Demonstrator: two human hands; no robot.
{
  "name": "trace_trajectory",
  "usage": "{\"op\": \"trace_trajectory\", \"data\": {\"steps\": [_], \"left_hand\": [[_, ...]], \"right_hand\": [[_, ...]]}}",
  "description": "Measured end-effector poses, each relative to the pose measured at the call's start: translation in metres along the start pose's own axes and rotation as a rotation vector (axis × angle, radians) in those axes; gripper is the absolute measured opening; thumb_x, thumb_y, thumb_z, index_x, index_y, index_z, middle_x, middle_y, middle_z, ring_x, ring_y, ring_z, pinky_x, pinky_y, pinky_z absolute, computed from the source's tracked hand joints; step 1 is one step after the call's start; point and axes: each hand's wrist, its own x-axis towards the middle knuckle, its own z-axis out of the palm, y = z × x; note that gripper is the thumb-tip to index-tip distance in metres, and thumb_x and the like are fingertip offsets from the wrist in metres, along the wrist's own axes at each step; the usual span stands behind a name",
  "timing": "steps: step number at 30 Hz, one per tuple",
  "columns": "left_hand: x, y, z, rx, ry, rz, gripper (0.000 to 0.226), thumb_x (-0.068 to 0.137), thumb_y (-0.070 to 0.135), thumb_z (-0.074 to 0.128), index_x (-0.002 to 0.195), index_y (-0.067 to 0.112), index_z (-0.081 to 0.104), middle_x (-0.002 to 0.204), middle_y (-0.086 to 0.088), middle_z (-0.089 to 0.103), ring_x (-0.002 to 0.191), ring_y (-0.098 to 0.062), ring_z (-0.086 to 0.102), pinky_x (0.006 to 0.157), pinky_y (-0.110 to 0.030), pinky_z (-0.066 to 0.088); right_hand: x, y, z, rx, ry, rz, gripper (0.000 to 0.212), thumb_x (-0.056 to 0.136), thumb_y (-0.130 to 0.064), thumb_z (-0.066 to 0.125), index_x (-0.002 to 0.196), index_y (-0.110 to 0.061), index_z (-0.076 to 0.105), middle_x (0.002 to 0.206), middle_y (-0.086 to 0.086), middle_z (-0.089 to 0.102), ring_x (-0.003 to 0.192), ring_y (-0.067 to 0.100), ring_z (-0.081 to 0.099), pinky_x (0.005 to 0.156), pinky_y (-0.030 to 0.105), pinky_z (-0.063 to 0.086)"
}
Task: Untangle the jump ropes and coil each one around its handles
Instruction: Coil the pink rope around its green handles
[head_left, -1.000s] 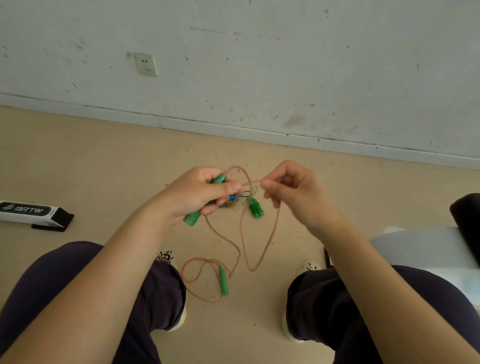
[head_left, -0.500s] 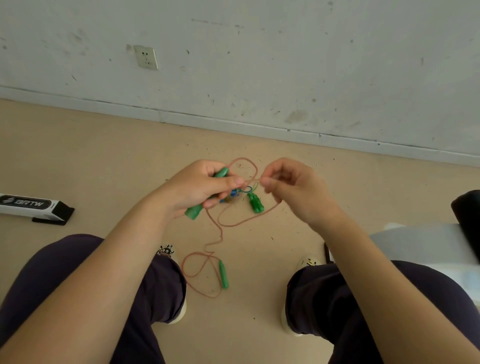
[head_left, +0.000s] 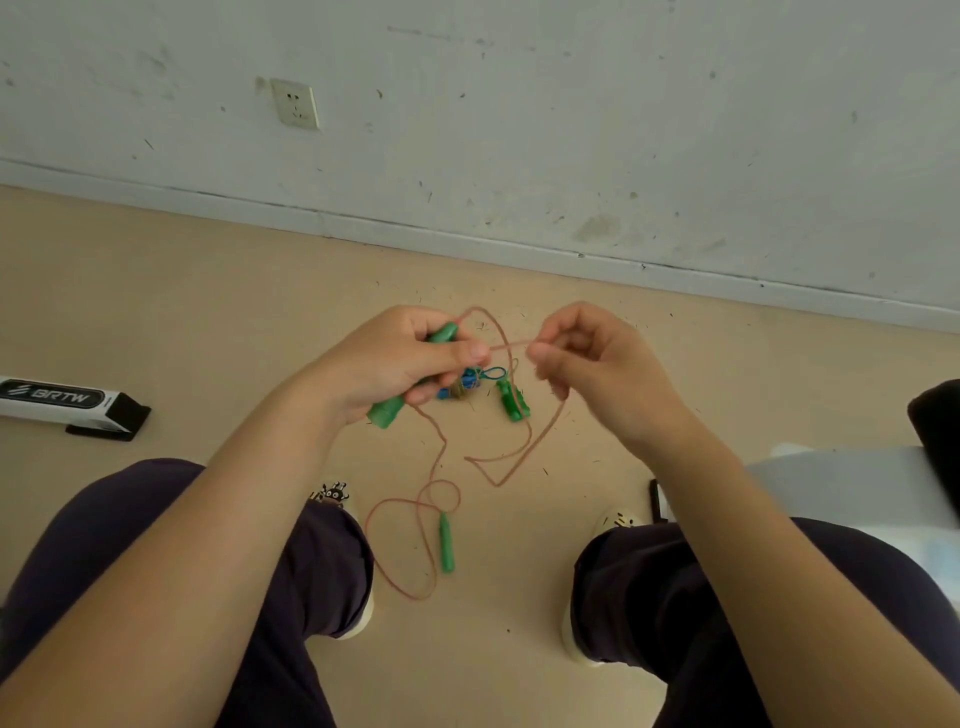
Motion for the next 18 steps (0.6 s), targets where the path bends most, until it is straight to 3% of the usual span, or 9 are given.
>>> {"op": "trace_trajectory", "data": {"steps": [3,6,10,15,18], "left_hand": [[-0.002,0.0,-0.016,-0.047,0.083,-0.007,0.021,0.085,0.024,0.071,0.091,0.004,0.07,0.058,0.002,0.054,0.038,-0.009,0.034,0.04,-0.018,0.031],[-0.001,0.0,-0.009,-0.051,0.044,0.005,0.012,0.088,0.022,0.07,0.079,0.015,0.071,0.058,0.002,0.054,0.037,-0.008,0.034,0.039,-0.018,0.03],[0.001,-0.001,0.012,-0.013,-0.066,0.004,0.026,0.091,0.021,0.069,0.066,0.027,0.071,0.059,0.001,0.054,0.038,-0.009,0.036,0.041,-0.019,0.031],[-0.003,0.004,-0.008,-0.031,0.026,0.01,0.012,0.086,0.024,0.071,0.08,0.014,0.071,0.061,0.0,0.056,0.039,-0.009,0.035,0.041,-0.018,0.032],[-0.005,0.003,-0.018,-0.061,0.117,0.012,0.021,0.087,0.021,0.071,0.092,0.0,0.069,0.059,0.001,0.054,0.038,-0.009,0.034,0.041,-0.019,0.03]], "right_hand": [[0.002,-0.006,-0.02,0.066,0.121,-0.032,0.011,0.089,-0.001,0.065,0.09,-0.009,0.057,0.068,0.005,0.063,0.056,0.018,0.054,0.061,0.028,0.046],[-0.002,-0.005,-0.016,0.055,0.002,-0.008,0.018,0.085,0.0,0.07,0.098,-0.003,0.058,0.074,0.005,0.065,0.06,0.018,0.057,0.065,0.027,0.049],[-0.006,0.002,0.012,0.022,-0.174,0.022,0.016,0.082,0.002,0.072,0.092,-0.003,0.061,0.07,0.001,0.066,0.061,0.019,0.056,0.057,0.028,0.047],[0.002,-0.001,-0.004,0.016,0.065,-0.027,0.013,0.088,-0.003,0.067,0.085,-0.013,0.059,0.066,0.002,0.059,0.055,0.014,0.05,0.057,0.029,0.043],[0.004,-0.005,-0.023,0.07,0.141,-0.06,0.016,0.088,-0.001,0.067,0.087,-0.014,0.057,0.068,0.0,0.06,0.057,0.015,0.053,0.062,0.027,0.046]]}}
